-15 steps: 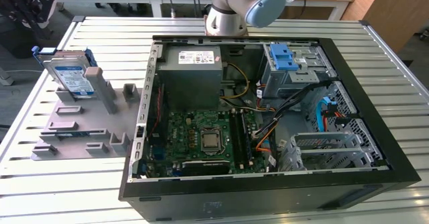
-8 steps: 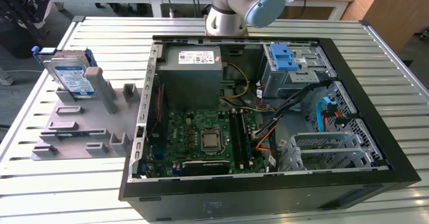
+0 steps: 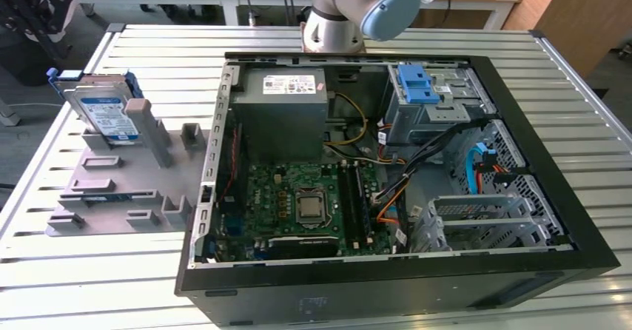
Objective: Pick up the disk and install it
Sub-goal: 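Reach for the disk, then pick up the disk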
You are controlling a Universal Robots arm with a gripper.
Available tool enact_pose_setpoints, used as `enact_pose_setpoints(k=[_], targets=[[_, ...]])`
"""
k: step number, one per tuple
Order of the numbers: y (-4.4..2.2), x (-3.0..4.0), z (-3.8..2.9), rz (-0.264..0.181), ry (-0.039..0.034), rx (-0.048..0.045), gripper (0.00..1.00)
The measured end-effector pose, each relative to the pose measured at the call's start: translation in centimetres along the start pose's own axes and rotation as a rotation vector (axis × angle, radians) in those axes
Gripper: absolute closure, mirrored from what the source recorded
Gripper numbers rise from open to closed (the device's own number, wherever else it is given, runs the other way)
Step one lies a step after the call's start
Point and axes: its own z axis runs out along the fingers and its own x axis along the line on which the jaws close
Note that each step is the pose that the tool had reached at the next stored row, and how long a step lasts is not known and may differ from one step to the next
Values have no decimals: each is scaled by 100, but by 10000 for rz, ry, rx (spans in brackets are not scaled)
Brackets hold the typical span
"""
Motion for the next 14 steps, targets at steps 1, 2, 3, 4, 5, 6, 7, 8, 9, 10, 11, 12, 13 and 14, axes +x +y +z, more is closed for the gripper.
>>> enact_pose_setpoints(k=[1, 2, 3, 4, 5, 6, 7, 8, 9, 10, 11, 12, 13, 14], targets=[[0, 0, 0, 0, 0, 0, 89], [0, 2, 0, 0, 0, 0, 89], [0, 3, 0, 0, 0, 0, 89], [0, 4, 1, 0, -1, 1, 89], [0, 4, 1, 0, 0, 0, 89], [0, 4, 0, 0, 0, 0, 89], [0, 4, 1, 0, 0, 0, 89], [0, 5, 1, 0, 0, 0, 89], [0, 5, 1, 0, 0, 0, 89], [0, 5, 1, 0, 0, 1, 89], [0, 5, 1, 0, 0, 0, 89], [-1, 5, 1, 0, 0, 0, 89], [-1, 6, 1, 0, 0, 0, 89], [-1, 6, 1, -6, 1, 1, 89]])
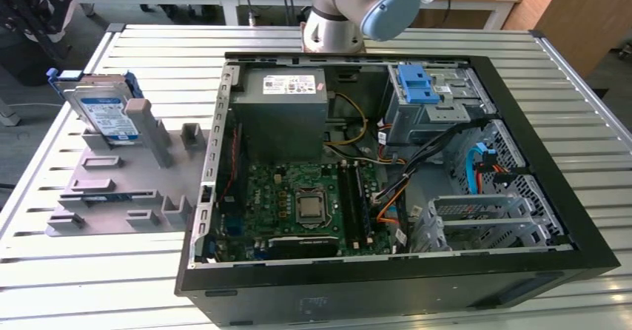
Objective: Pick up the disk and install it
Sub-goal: 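Pick up the disk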
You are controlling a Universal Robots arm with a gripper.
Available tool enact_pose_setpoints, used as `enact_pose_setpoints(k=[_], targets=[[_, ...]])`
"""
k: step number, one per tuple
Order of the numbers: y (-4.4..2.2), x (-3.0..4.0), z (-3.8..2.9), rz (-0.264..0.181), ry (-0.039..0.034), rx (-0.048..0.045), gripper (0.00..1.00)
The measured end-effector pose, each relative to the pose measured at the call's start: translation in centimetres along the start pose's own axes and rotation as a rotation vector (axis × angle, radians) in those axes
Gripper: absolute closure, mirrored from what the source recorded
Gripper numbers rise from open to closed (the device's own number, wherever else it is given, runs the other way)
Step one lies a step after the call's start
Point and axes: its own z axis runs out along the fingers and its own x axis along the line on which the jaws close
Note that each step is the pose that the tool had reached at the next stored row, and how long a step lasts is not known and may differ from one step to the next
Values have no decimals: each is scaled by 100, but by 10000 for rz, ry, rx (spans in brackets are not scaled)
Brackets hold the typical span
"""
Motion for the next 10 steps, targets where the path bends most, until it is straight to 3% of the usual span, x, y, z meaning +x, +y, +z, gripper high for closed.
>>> enact_pose_setpoints(k=[10], targets=[[0, 0, 1, -963, 41, -7, 89]])
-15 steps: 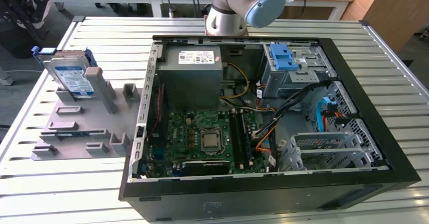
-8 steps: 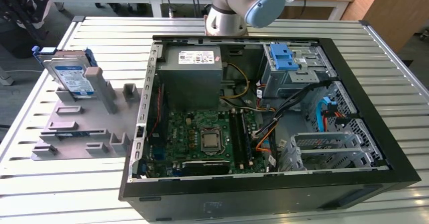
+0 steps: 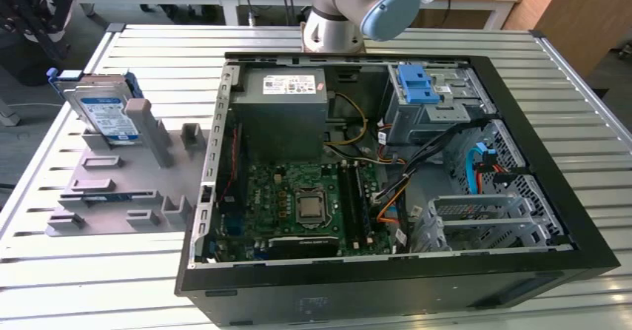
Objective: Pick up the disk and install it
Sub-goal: 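Pick up the disk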
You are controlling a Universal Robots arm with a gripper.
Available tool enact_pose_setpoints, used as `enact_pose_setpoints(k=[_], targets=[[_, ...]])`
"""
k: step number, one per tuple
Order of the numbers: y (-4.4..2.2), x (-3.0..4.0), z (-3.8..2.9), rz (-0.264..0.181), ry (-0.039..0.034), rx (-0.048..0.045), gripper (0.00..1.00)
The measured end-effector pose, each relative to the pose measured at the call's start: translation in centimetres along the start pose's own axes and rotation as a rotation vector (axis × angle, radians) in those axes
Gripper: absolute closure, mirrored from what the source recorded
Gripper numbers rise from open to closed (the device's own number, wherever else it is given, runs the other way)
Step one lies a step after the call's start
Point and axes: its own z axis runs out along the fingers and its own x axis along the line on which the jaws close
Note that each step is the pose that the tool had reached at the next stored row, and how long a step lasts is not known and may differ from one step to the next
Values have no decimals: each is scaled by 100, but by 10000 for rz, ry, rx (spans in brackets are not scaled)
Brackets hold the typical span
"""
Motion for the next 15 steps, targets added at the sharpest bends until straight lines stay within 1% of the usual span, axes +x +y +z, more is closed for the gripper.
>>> enact_pose_setpoints(k=[4, 15], targets=[[0, 0, 1, -367, 16, 6, 89], [0, 0, 3, -1103, 47, 5, 89]])
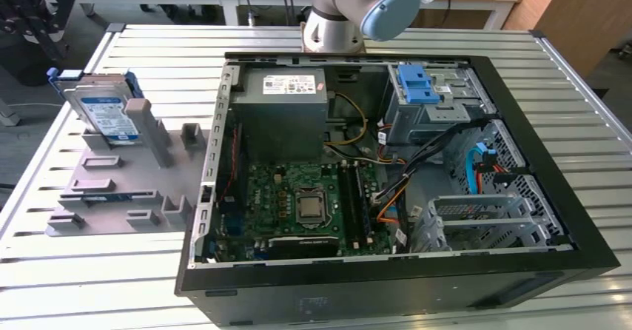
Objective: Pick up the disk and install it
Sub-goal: 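Pick up the disk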
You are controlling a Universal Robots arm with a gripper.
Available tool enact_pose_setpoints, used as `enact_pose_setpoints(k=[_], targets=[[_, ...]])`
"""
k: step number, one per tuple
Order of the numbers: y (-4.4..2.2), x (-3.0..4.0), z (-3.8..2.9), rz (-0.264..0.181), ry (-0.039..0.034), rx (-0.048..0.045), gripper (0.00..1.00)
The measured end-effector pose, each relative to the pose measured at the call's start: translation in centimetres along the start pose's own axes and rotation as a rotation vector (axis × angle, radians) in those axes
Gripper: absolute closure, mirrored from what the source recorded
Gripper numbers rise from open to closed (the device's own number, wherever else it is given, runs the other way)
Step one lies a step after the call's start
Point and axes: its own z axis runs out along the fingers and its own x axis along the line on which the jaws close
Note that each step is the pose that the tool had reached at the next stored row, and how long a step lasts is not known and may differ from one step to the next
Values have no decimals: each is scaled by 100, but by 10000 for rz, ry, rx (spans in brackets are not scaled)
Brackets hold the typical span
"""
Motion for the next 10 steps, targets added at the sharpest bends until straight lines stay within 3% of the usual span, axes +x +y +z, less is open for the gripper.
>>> enact_pose_setpoints(k=[10], targets=[[0, 0, 2, -613, 26, -5, 89]])
